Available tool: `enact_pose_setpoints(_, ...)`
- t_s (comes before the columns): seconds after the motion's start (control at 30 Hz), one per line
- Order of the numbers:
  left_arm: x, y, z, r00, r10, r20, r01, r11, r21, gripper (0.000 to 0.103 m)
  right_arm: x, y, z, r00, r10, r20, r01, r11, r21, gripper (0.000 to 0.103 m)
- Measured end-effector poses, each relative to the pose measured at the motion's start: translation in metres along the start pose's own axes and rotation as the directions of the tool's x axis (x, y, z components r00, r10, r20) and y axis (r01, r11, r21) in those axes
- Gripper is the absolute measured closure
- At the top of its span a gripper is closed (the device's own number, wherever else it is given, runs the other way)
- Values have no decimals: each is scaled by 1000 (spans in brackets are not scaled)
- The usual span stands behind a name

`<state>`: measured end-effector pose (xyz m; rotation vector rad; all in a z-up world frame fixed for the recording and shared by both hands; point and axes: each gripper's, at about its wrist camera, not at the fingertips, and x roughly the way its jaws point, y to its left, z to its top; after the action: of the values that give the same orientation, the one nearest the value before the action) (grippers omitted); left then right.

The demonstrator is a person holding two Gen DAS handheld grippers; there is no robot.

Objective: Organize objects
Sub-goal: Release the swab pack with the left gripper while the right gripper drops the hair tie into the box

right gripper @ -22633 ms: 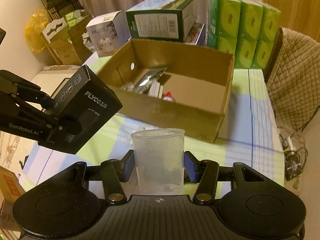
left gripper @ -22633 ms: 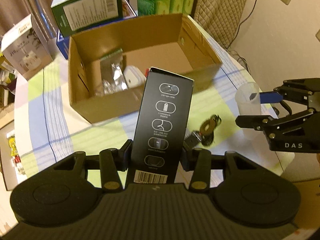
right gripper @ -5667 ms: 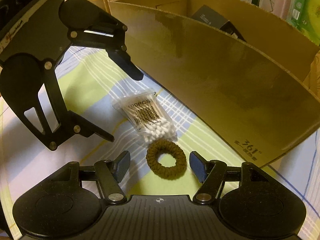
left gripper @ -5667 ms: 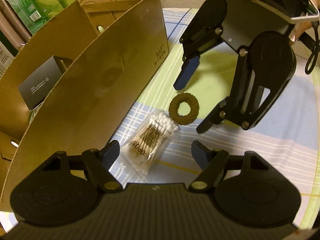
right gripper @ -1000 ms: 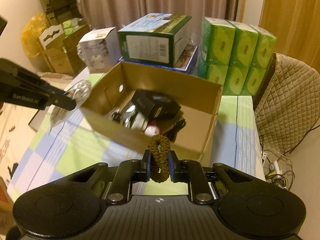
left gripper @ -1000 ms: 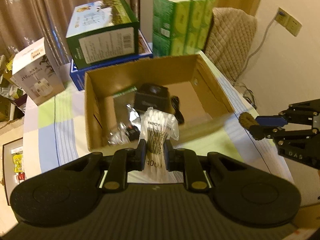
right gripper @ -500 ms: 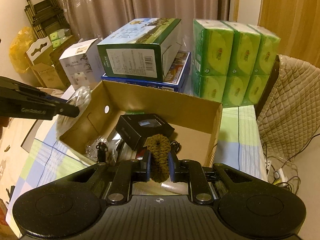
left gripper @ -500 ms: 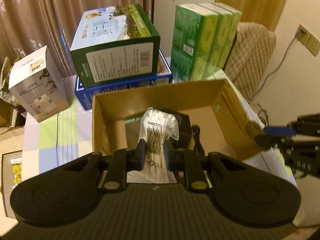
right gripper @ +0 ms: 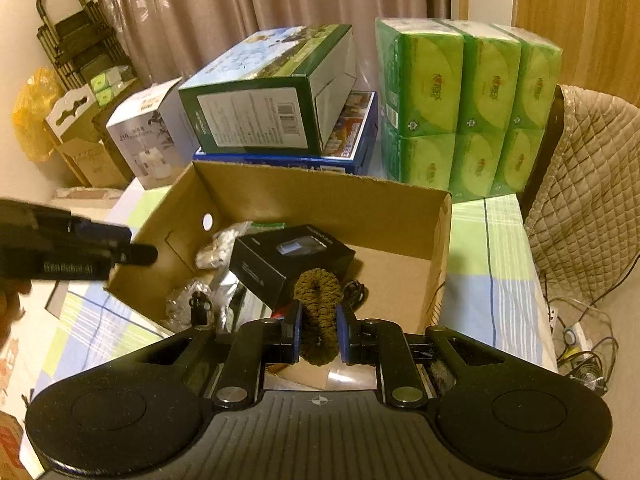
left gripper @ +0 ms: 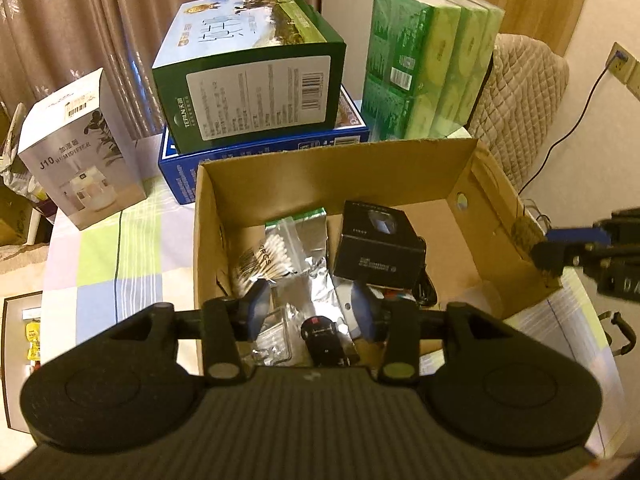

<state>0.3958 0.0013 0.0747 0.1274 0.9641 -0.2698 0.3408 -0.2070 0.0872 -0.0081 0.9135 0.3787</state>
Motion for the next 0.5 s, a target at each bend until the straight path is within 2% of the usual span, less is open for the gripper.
enact_pose_setpoints(0.13,0,-7,-4,1000,3,-2,-3,1000,20,51,-1,1,7,1000,4,24,-4,1000,12,89)
enact_pose_setpoints(0.2,-1,-9,-5,1000,1,0,-1,1000,26,51,0,0,12,999,6,40,-7,1000,25,89)
enact_pose_setpoints(0.23,-1,-10,-6,1000,0,0,0,1000,28,47,2,-1,14,999,11,47,-13,999,38,88)
enact_pose_setpoints(0.27,0,-11,-6,1000,1,0,-1,1000,30,40,4,-3,16,998,26,54,-29,998,53,77)
enact_pose_setpoints(0.3,0,-11,-7,1000,4,4,-4,999,33,37,5,-6,17,997,36,64,-41,997,71,55)
enact_pose_setpoints(0.37,1,-12,-8,1000,8,7,-8,999,34,27,5,-9,17,994,32,105,-42,994,99,25)
enact_pose_setpoints(0.43,1,-11,-11,1000,9,9,-9,1000,29,17,1,-12,15,990,21,138,-35,994,101,24)
enact_pose_setpoints(0.5,1,-10,-15,1000,12,12,-13,1000,29,13,-1,-14,13,990,20,138,-35,994,104,24)
